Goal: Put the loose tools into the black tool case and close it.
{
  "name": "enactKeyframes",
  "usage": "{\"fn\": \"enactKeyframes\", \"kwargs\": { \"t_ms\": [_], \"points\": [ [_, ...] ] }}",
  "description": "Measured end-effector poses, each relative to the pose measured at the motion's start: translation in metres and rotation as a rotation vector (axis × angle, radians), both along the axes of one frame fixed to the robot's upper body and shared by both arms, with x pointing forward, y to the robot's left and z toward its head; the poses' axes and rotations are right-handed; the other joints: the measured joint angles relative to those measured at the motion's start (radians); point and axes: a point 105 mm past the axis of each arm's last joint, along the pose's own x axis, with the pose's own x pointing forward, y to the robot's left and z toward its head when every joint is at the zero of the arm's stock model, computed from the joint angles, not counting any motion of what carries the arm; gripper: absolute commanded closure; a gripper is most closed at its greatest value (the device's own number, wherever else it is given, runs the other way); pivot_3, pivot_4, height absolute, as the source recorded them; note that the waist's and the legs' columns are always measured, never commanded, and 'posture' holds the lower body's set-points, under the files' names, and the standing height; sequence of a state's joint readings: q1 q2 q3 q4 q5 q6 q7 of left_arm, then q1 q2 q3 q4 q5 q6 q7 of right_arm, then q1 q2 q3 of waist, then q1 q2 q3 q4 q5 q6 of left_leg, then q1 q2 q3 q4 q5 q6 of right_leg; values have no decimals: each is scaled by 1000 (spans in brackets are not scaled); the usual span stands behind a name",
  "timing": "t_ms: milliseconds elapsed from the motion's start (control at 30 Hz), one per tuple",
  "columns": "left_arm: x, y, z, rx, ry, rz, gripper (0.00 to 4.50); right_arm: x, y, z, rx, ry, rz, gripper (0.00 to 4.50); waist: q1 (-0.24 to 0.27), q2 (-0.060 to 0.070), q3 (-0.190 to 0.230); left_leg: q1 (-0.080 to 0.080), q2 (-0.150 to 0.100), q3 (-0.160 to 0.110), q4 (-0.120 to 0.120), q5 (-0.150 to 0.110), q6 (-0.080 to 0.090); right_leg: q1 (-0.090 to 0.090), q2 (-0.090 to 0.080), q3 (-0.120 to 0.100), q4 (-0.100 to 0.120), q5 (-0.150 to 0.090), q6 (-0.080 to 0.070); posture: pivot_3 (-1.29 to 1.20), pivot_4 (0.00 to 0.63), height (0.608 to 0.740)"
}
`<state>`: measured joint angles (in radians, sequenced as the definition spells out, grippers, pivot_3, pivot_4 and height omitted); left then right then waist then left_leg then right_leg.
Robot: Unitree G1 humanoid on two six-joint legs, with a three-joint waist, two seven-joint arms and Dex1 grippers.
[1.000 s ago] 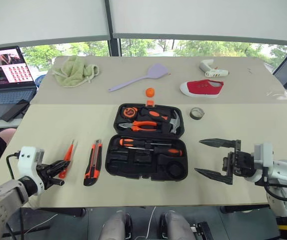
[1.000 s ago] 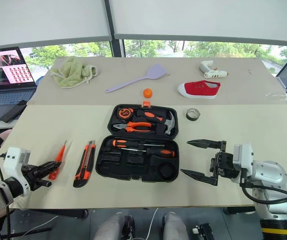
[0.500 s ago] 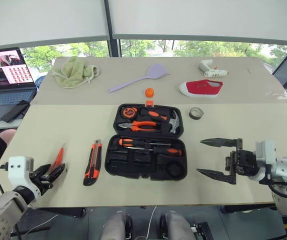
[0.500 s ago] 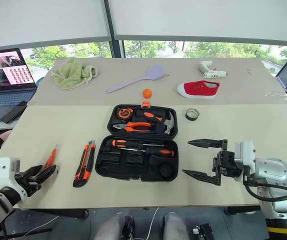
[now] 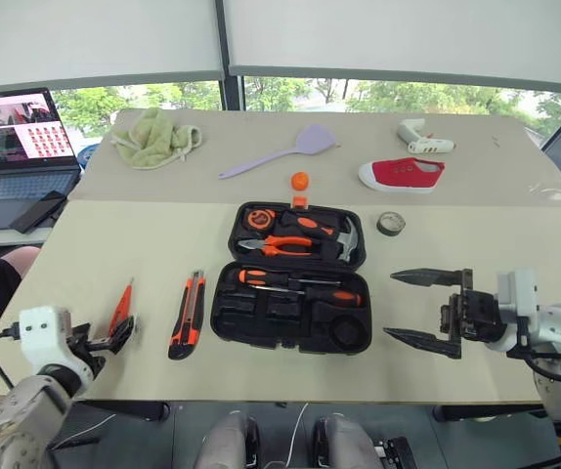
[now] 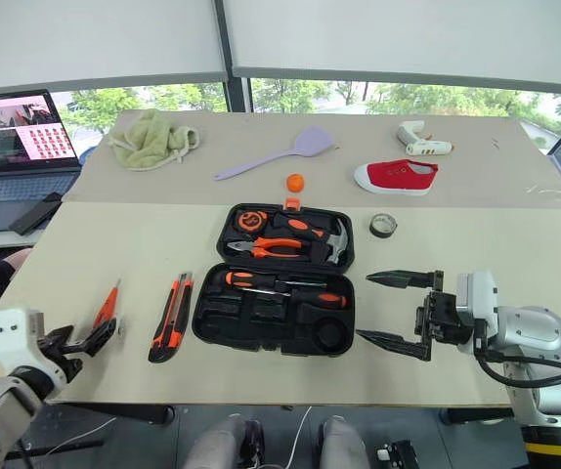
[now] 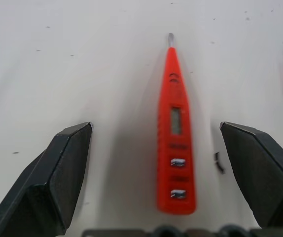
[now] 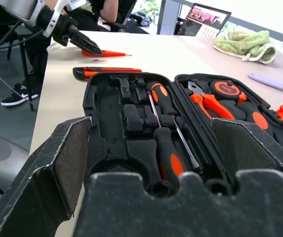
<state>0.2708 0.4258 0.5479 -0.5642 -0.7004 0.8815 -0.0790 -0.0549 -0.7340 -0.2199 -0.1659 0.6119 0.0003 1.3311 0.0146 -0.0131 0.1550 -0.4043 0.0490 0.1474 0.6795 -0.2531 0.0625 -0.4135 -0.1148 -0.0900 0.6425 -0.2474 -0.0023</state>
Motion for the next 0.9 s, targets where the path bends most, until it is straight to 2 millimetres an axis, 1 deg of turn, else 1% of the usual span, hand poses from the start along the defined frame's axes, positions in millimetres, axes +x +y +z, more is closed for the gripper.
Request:
{"fn": "enactKeyframes", "kwargs": {
  "t_ms": [67, 267, 333, 367, 433, 467, 500, 533, 667, 700, 800, 900],
  "points": [
    [4, -7, 0, 7, 5, 14, 29, 0, 0, 0, -1, 3, 2, 0, 0, 0, 0, 1, 0, 0, 0, 0, 0, 1, 1, -1, 0, 0, 0, 0, 150, 740],
    [8, -10, -3, 46, 50, 53, 29, 2, 2, 3, -2, -4, 14, 0, 0, 0, 0, 6, 0, -1, 0, -1, 1, 7, 1, -3, -1, 0, 0, 0, 150, 740],
    [8, -11, -4, 60, 62, 55, 551, 2, 2, 3, -2, -6, 15, 0, 0, 0, 0, 6, 0, -1, 0, -1, 1, 7, 1, -2, -1, 0, 0, 0, 150, 740],
    [8, -10, -5, 70, 70, 59, 726, 2, 2, 3, -1, -6, 15, 0, 0, 0, 0, 7, 0, -1, 0, -1, 1, 7, 1, -2, -1, 0, 0, 0, 150, 740],
    [6, -6, -7, 94, 91, 79, 1503, 2, 2, 2, 5, -4, 14, 0, 0, 0, 0, 7, 0, -1, 0, -1, 1, 7, 0, -2, -1, 0, 0, 0, 150, 740],
    [5, -5, -8, 100, 95, 85, 1740, 2, 3, 2, 8, -3, 13, 0, -1, 1, 0, 7, 0, -1, 0, -1, 1, 7, 0, -2, -1, 0, 0, 0, 150, 740],
    [3, -4, -9, 106, 101, 90, 2200, 3, 3, 2, 12, -2, 11, 0, -1, 1, -1, 7, 0, -1, 0, -1, 1, 7, 0, -2, -1, 0, 0, 0, 150, 740],
    [2, -3, -10, 108, 105, 92, 2477, 3, 3, 2, 15, -3, 10, 0, -1, 2, -1, 7, 0, -1, 0, -1, 0, 7, 0, -2, -1, 0, 0, 0, 150, 740],
    [-2, 3, -16, 108, 110, 91, 3892, 3, 3, 2, 23, -9, 8, 0, -2, 7, -4, 7, 0, -1, -1, -3, -2, 8, -1, -2, -1, 0, 0, 0, 150, 740],
    [-2, 5, -16, 109, 107, 88, 4028, 3, 3, 1, 26, -10, 8, 0, -2, 8, -5, 8, 0, -1, -1, -5, -5, 8, 0, -2, -1, 0, 0, 0, 150, 740],
    [0, 9, -14, 110, 67, 55, 4028, 4, 3, 0, 32, -14, 4, 0, -2, 10, -6, 8, 0, -1, -1, -5, -5, 7, 0, -2, -1, 0, 0, 0, 150, 740],
    [4, 9, -10, 84, -7, 0, 4028, 4, 3, 0, 32, -17, 4, 0, -1, 9, -5, 7, 0, -1, -1, -5, -5, 7, 0, -3, -1, -1, -1, 0, 150, 740]
  ]
}}
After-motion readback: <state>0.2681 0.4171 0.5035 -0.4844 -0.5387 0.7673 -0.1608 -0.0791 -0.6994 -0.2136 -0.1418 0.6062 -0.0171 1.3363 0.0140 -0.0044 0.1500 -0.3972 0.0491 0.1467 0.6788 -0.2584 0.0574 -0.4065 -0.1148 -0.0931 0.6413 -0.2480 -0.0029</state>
